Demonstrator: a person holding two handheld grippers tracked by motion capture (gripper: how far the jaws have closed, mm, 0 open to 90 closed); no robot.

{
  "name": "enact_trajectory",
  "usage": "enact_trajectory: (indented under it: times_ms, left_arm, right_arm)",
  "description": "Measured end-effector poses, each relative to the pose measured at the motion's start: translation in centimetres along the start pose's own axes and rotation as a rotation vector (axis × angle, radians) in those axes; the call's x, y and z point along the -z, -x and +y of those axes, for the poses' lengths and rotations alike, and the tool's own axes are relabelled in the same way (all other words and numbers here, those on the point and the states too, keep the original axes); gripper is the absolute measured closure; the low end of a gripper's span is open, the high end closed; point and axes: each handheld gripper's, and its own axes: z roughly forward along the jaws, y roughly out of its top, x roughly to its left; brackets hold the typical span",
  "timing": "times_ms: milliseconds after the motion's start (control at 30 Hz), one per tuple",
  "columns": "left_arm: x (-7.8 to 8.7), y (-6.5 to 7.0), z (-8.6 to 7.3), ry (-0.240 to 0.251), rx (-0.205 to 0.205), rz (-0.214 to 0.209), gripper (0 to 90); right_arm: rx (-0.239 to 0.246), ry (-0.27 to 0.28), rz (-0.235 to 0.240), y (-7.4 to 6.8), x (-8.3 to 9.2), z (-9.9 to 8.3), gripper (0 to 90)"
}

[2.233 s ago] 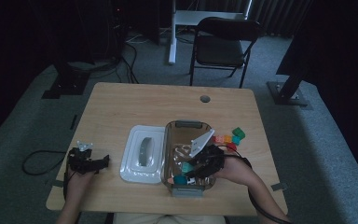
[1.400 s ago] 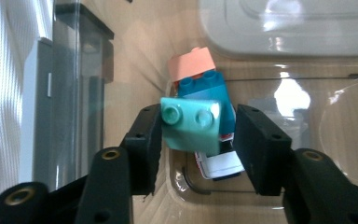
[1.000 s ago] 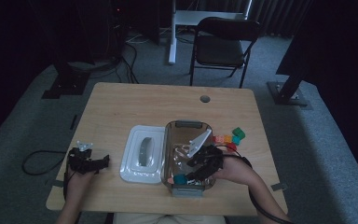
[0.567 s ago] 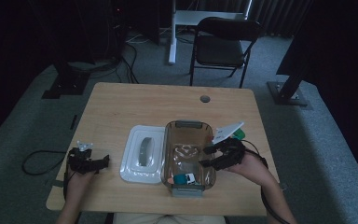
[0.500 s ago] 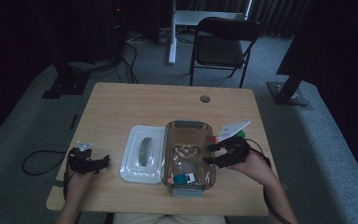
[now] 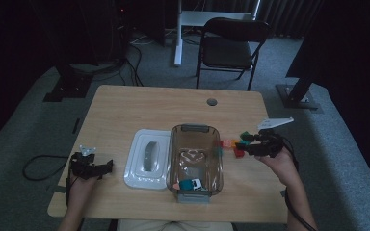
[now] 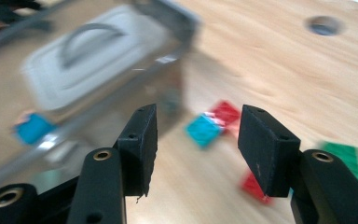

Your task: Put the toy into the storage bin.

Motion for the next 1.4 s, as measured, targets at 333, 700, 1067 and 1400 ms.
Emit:
enact_trajectory:
  times_ms: [333, 700, 1067, 1400]
  left_arm:
    - [0.0, 0.0, 0.0, 0.000, 0.000, 0.000, 2.0]
    - [0.0, 0.0, 0.0, 0.001, 0.001, 0.000, 2.0]
    - [0.0, 0.0, 0.0, 0.000, 0.000, 0.000, 2.0]
    - [0.0, 0.0, 0.0, 0.001, 0.001, 0.000, 2.0]
  right_arm:
    - [-0.146, -0.022, -0.125, 5.2, -1.5, -2.0, 46.9]
    - [-0.224, -0.103, -0.196, 9.4, -5.2, -2.2, 46.8]
    - [-0.246, -0.191, -0.237, 11.5, -7.9, -2.6, 46.9]
    - [-0.238, -0.226, -0.257, 11.5, -8.9, -3.2, 51.5]
